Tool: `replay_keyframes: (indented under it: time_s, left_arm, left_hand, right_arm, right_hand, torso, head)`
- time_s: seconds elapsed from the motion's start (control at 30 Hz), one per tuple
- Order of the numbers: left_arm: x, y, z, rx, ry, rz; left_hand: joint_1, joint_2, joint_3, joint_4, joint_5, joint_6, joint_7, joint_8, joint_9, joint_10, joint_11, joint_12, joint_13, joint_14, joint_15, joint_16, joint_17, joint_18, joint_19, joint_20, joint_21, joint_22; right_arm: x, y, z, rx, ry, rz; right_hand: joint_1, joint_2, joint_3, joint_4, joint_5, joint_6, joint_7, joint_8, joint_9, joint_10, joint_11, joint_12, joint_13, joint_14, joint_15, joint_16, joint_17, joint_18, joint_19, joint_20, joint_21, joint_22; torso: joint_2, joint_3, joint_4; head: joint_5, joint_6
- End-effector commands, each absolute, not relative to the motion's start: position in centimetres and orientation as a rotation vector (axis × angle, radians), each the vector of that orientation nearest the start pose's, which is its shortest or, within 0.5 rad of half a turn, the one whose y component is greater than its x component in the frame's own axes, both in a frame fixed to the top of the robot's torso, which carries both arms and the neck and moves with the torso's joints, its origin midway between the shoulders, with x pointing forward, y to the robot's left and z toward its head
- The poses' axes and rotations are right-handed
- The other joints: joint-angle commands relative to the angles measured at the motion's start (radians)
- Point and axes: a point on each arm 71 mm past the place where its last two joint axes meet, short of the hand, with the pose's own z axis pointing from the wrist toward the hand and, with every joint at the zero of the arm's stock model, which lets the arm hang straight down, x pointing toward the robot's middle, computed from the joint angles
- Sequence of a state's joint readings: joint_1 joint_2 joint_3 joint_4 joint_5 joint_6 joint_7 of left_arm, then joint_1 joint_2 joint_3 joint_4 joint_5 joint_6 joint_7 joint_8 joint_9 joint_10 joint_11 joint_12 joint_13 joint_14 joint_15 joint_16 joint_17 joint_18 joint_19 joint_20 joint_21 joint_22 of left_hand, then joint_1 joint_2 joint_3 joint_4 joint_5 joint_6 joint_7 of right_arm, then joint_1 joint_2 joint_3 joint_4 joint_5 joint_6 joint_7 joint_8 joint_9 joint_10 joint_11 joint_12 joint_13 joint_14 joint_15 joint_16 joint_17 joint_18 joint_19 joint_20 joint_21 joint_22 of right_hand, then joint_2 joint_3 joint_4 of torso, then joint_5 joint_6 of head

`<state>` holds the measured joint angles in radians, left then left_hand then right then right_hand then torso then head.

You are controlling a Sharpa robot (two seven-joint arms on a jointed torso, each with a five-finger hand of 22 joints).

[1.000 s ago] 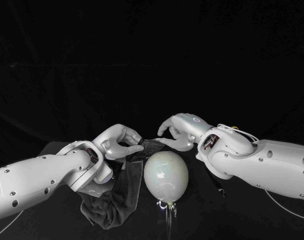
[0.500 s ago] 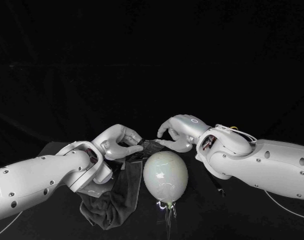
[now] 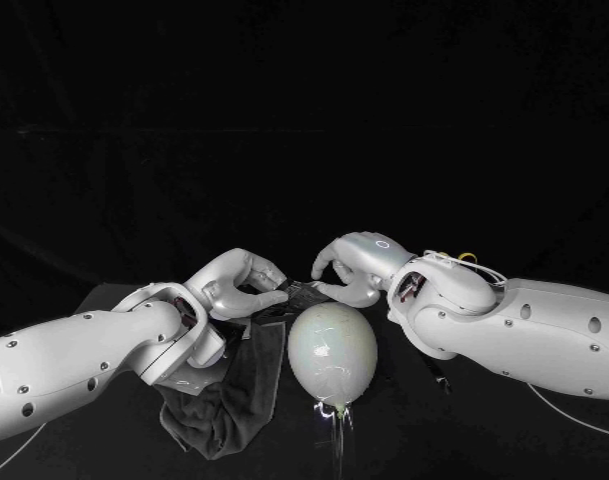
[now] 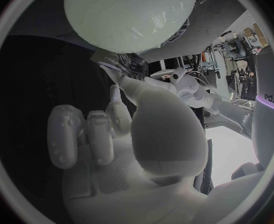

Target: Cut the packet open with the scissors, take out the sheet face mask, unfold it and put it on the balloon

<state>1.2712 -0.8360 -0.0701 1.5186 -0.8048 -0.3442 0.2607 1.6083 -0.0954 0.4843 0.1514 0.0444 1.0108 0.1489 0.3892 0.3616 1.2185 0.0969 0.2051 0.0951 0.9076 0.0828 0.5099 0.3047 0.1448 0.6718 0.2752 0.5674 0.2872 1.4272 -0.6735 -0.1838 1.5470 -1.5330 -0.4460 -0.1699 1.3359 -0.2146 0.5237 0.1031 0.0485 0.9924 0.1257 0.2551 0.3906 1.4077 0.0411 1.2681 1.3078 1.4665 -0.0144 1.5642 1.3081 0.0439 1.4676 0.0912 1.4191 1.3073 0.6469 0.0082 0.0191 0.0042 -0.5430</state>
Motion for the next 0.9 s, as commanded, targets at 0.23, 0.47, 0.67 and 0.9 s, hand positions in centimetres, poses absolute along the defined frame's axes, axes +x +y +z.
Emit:
replay_keyframes:
  time_s: [0.23,0.47,0.67,0.9]
  left_arm:
    - [49.0,18.98,-14.72,-0.235,1.545,-1.225]
    - [48.99,18.95,-14.71,-0.235,1.545,-1.226]
    - [48.98,18.97,-14.71,-0.235,1.546,-1.226]
    - [48.99,19.02,-14.73,-0.236,1.548,-1.225]
  left_hand:
    - [-0.003,0.005,0.007,-0.001,0.003,0.005,0.002,0.004,0.055,0.008,-0.001,0.004,0.001,0.001,0.002,0.004,-0.001,0.015,-0.01,0.001,0.005,0.002]
    - [-0.003,0.005,0.007,-0.001,0.003,0.005,0.002,0.004,0.055,0.008,-0.001,0.004,0.001,0.001,0.002,0.004,-0.001,0.015,-0.01,0.001,0.005,0.002]
    - [-0.004,0.005,0.008,-0.002,0.003,0.004,0.002,0.004,0.055,0.008,-0.001,0.004,0.001,0.001,0.002,0.004,-0.001,0.015,-0.01,0.001,0.006,0.002]
    - [-0.005,0.005,0.008,-0.002,0.003,0.004,0.002,0.005,0.056,0.008,-0.001,0.004,0.001,0.001,0.002,0.004,-0.001,0.015,-0.011,0.001,0.006,0.002]
  right_arm:
    - [49.18,-11.02,-11.78,-0.392,1.433,0.625]
    - [49.13,-10.87,-12.03,-0.399,1.445,0.619]
    - [49.12,-11.0,-11.93,-0.379,1.415,0.613]
    - [49.05,-11.28,-11.56,-0.341,1.354,0.621]
  right_hand:
    - [-0.006,-0.019,-0.019,0.002,0.0,0.008,-0.002,0.006,0.001,0.017,0.001,0.021,0.08,0.104,-0.009,0.007,0.263,-0.014,0.04,-0.007,0.01,0.224]
    - [-0.009,-0.023,-0.033,0.005,0.0,0.011,-0.004,0.01,0.001,0.02,0.0,0.028,0.084,0.104,-0.01,0.007,0.263,-0.014,0.04,-0.008,0.012,0.224]
    - [-0.005,-0.019,-0.053,0.009,0.0,0.038,-0.016,0.034,0.008,0.033,-0.009,0.053,0.1,0.104,-0.017,0.007,0.263,-0.016,0.045,-0.013,0.023,0.227]
    - [0.021,0.011,-0.055,0.007,0.0,0.099,-0.055,0.102,0.034,0.078,-0.041,0.136,0.154,0.104,-0.043,0.007,0.263,-0.025,0.064,-0.033,0.064,0.239]
  torso:
    - [0.0,-0.0001,0.0]
    - [0.0,0.0001,-0.0002]
    - [0.0,0.0004,-0.0002]
    - [0.0,0.0003,-0.0001]
  head:
    - [0.0,0.001]
    - [-0.001,0.001]
    - [-0.002,0.001]
    - [-0.003,0.002]
